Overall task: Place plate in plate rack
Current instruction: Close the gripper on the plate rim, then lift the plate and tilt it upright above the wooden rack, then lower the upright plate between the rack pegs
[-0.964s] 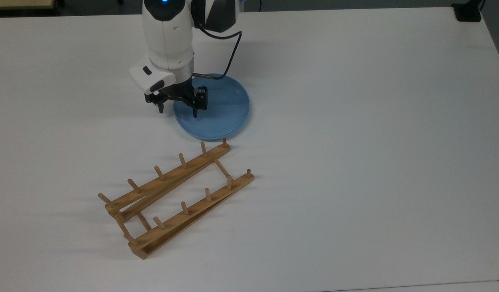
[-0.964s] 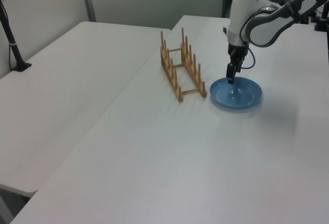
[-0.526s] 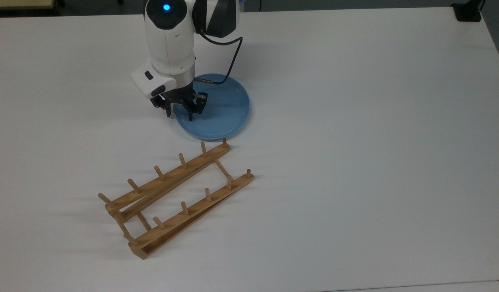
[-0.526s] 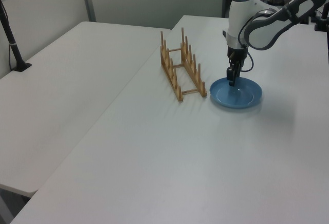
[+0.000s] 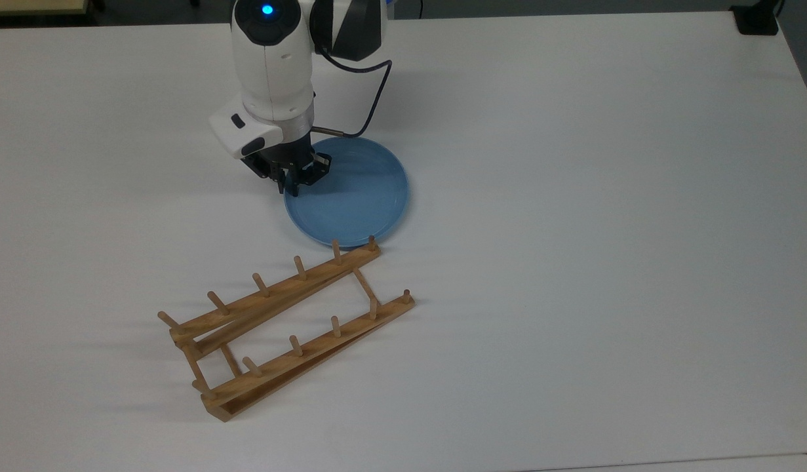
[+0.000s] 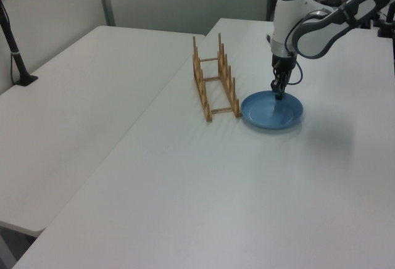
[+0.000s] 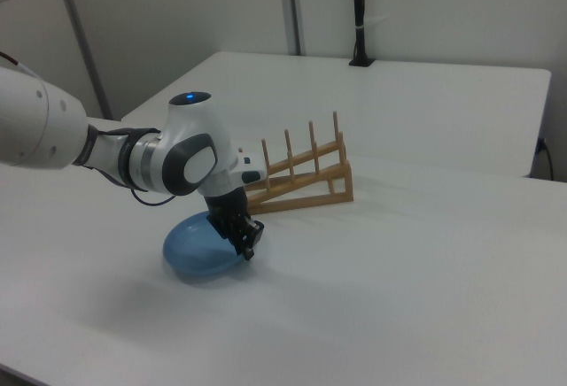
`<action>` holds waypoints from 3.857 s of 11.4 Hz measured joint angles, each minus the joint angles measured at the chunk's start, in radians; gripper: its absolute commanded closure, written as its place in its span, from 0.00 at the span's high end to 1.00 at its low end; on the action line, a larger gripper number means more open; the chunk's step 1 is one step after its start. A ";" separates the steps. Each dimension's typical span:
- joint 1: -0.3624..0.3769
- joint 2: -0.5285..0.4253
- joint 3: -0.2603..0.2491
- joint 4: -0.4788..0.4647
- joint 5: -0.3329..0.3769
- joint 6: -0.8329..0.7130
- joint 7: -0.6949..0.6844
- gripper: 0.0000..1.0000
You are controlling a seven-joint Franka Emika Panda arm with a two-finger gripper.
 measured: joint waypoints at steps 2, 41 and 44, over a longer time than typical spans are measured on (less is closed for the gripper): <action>-0.006 -0.005 -0.001 0.015 -0.006 0.000 -0.002 0.00; 0.064 0.048 0.119 0.288 -1.530 -0.010 1.206 0.05; 0.064 0.071 0.119 0.290 -1.535 -0.010 1.212 0.72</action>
